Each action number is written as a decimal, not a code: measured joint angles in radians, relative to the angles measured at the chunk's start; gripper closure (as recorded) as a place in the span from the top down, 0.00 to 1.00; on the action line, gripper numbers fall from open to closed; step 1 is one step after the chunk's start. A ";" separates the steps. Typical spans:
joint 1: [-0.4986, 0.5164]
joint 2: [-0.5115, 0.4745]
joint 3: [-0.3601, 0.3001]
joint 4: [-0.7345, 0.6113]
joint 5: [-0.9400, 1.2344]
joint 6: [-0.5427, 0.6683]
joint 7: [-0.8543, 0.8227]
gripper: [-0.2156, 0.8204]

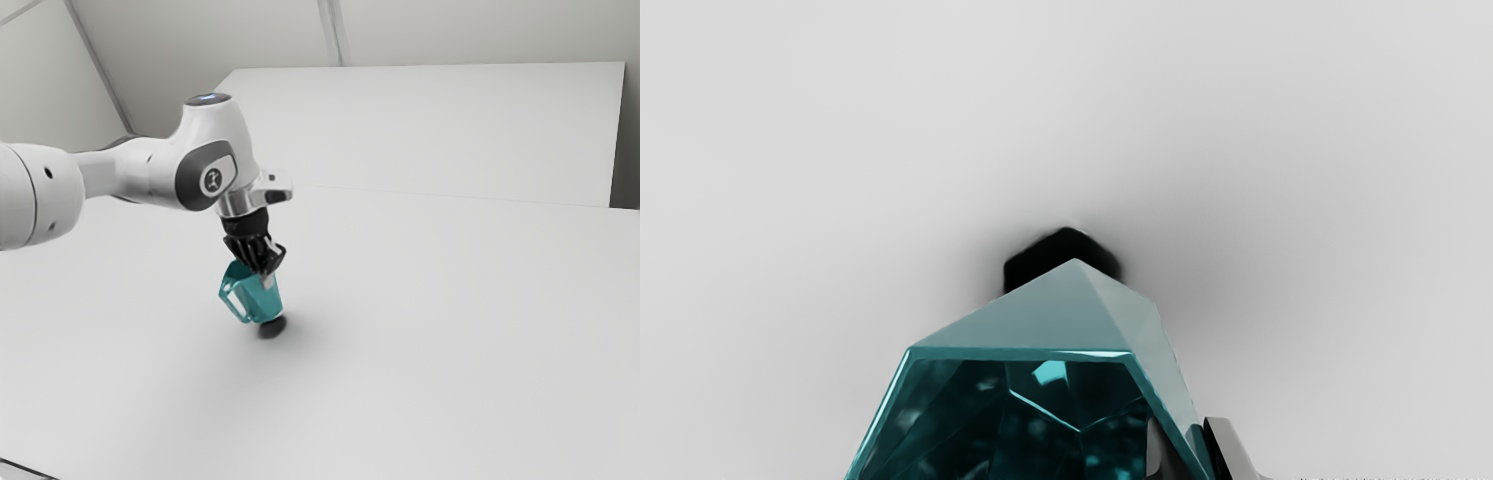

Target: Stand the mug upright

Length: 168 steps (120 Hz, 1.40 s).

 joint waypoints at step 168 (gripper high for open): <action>0.001 0.011 0.038 0.109 0.087 -0.030 -0.157 0.72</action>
